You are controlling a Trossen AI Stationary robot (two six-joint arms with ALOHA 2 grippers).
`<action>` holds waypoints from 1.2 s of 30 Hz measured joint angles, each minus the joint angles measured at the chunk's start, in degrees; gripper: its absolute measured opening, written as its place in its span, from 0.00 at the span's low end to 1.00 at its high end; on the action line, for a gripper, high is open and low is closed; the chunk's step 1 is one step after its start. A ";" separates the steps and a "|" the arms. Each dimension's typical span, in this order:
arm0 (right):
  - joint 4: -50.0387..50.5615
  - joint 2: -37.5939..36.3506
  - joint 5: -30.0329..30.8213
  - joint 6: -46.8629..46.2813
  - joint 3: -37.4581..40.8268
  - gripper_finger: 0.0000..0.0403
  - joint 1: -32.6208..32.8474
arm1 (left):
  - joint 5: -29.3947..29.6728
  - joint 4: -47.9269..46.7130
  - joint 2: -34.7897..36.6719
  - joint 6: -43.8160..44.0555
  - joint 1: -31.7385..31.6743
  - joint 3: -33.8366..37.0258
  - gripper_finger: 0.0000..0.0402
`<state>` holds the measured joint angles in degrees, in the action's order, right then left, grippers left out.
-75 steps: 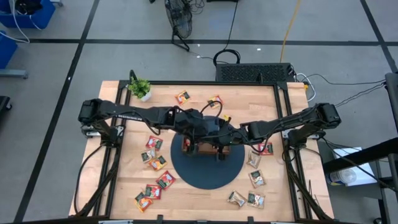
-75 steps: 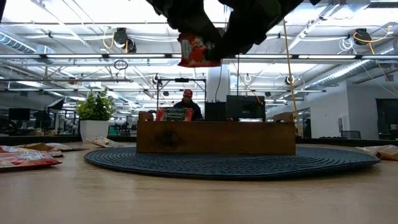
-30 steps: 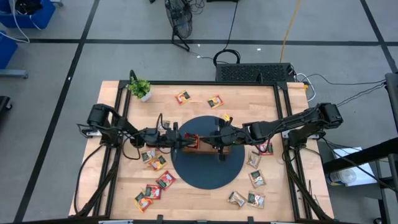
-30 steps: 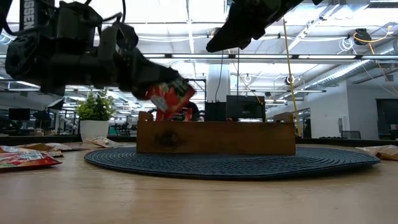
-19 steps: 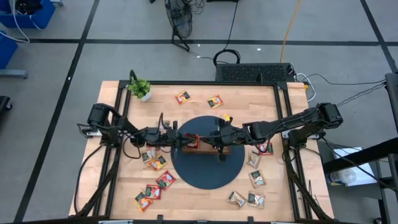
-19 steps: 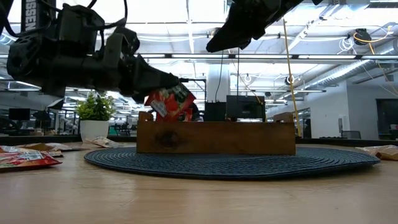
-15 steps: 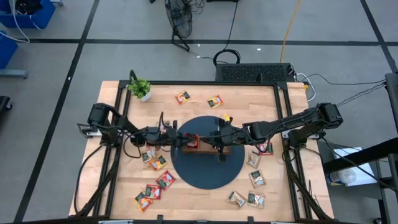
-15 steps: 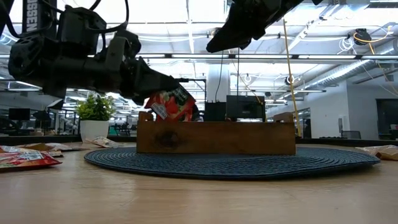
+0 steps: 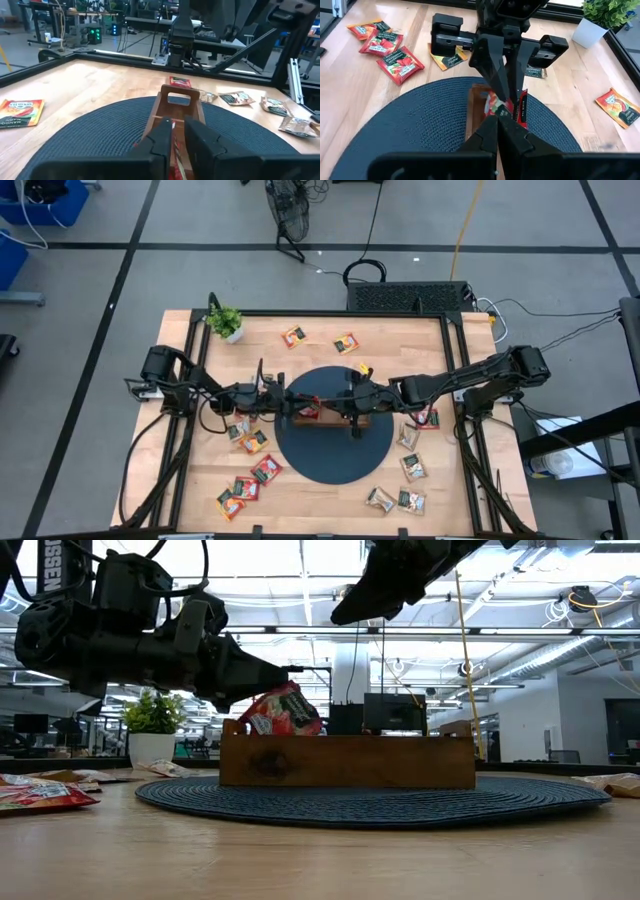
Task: Pick & Place Tea
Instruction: Put the red tea bag into the left section of the wooden organizer
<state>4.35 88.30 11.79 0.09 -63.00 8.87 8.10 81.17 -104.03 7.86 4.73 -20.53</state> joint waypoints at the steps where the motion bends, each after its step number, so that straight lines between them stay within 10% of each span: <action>1: 0.09 0.83 -0.04 0.21 0.01 0.03 -0.56 | 0.00 0.00 0.00 0.00 0.00 0.00 0.16; 17: 0.43 4.74 -1.49 -2.41 -0.01 0.31 -3.56 | -0.07 -4.64 8.24 -1.55 0.00 -0.45 0.13; 26: 4.40 3.84 -1.50 -2.91 0.01 0.30 -3.11 | -0.09 -71.20 18.13 -6.16 0.00 -21.32 0.01; 36: 6.97 3.83 -1.56 -3.97 0.01 0.31 -2.01 | -1.11 -109.13 17.57 -10.77 -4.62 -46.99 0.25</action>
<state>11.33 92.14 10.22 -3.88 -62.98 6.86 6.99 -27.96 -86.45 -2.91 0.11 -67.53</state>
